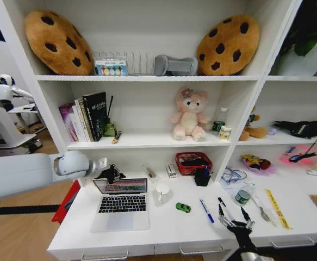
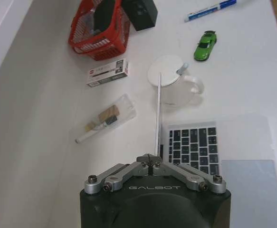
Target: Organize the objects on the table.
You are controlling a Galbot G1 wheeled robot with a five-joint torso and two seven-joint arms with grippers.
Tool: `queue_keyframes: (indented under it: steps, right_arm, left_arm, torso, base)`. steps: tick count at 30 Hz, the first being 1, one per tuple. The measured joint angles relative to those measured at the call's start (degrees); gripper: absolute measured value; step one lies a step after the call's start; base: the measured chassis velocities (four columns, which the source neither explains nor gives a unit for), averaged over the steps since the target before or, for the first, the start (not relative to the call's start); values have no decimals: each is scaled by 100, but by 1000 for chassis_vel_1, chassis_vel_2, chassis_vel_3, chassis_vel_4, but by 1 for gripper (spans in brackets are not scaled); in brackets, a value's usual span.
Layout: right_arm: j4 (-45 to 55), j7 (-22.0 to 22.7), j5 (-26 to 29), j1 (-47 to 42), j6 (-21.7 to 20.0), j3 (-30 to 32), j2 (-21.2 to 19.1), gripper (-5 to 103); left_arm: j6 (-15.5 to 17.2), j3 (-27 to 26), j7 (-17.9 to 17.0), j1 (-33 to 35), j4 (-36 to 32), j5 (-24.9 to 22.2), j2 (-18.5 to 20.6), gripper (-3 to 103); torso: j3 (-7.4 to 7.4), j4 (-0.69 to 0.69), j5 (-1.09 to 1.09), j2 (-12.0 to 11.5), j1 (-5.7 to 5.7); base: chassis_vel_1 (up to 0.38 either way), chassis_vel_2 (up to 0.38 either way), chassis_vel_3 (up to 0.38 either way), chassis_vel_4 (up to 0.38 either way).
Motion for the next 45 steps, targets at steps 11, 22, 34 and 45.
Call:
queue_keyframes:
  steps: [11, 22, 34, 45]
  right_arm:
    - [-18, -3, 12, 38, 13, 32, -93, 100]
    - [2, -1, -42, 10, 39, 87, -82, 100]
    - [74, 3, -83, -27, 51, 79, -66, 100]
    - [20, 0, -30, -100, 166, 134, -70, 100]
  left_arm:
    - [238, 276, 298, 1, -818, 64, -598, 0]
    - [291, 619, 661, -289, -1352, 334, -1375, 0]
    - [201, 322, 124, -446, -946, -61, -1070, 0]
    - [211, 598, 296, -217, -778, 428, -1253, 0]
  torso:
    - [0, 0, 0, 0, 0]
    - [0, 1, -1, 0, 0]
    - [1, -2, 1, 0, 0]
    - [0, 1, -1, 0, 0]
  base:
    - [0, 0, 0, 0]
    - [0, 0, 0, 0]
    - [0, 0, 0, 0]
    - [0, 0, 0, 0]
